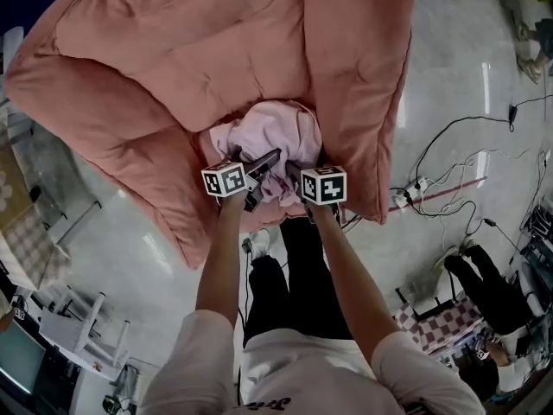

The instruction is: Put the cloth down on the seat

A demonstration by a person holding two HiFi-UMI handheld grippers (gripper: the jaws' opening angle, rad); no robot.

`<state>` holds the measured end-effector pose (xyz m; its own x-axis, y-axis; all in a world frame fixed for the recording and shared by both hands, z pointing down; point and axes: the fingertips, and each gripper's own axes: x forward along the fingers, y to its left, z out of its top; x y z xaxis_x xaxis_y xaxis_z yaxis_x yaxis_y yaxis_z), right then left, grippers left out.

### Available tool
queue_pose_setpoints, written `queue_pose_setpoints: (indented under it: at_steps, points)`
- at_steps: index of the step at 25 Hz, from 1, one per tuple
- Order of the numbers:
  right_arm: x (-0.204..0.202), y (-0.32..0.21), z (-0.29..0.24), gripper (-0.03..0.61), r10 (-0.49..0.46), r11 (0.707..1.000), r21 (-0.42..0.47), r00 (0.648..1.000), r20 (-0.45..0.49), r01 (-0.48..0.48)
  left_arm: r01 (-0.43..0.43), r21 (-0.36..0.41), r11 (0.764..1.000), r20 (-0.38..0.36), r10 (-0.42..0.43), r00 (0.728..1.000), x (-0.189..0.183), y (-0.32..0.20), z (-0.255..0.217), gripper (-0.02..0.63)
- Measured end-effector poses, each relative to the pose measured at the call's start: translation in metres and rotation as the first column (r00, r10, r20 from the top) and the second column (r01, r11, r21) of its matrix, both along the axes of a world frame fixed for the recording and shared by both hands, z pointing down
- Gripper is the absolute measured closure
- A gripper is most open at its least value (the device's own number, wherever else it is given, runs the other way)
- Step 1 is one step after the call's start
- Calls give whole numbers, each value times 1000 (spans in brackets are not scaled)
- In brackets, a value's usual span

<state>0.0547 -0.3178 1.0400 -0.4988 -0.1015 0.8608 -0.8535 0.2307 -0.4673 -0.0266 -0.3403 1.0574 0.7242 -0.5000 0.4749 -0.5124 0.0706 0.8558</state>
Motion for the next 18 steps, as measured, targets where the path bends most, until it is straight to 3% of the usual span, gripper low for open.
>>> queue_pose_setpoints:
  at_steps: [5,10,15,18]
  points:
    - [-1,8,33,264,3,1000,-17,999,-52,-4,-45,-14,999,103,46,994,-1,6,27,179]
    - [5,0,36,264,11,1000,1,998,-63,-11,-23,-58,998,194,34,980,2,0,26,179]
    - [9,7,20,264,36,999,-30,999,-32,-37,-36,-146,989,203,65,977,-3,11,10,176]
    - [7,9,-5,261,76,997,-1,997,-9,-76,-41,-160,986,230,77,970,-16,18,-11,175]
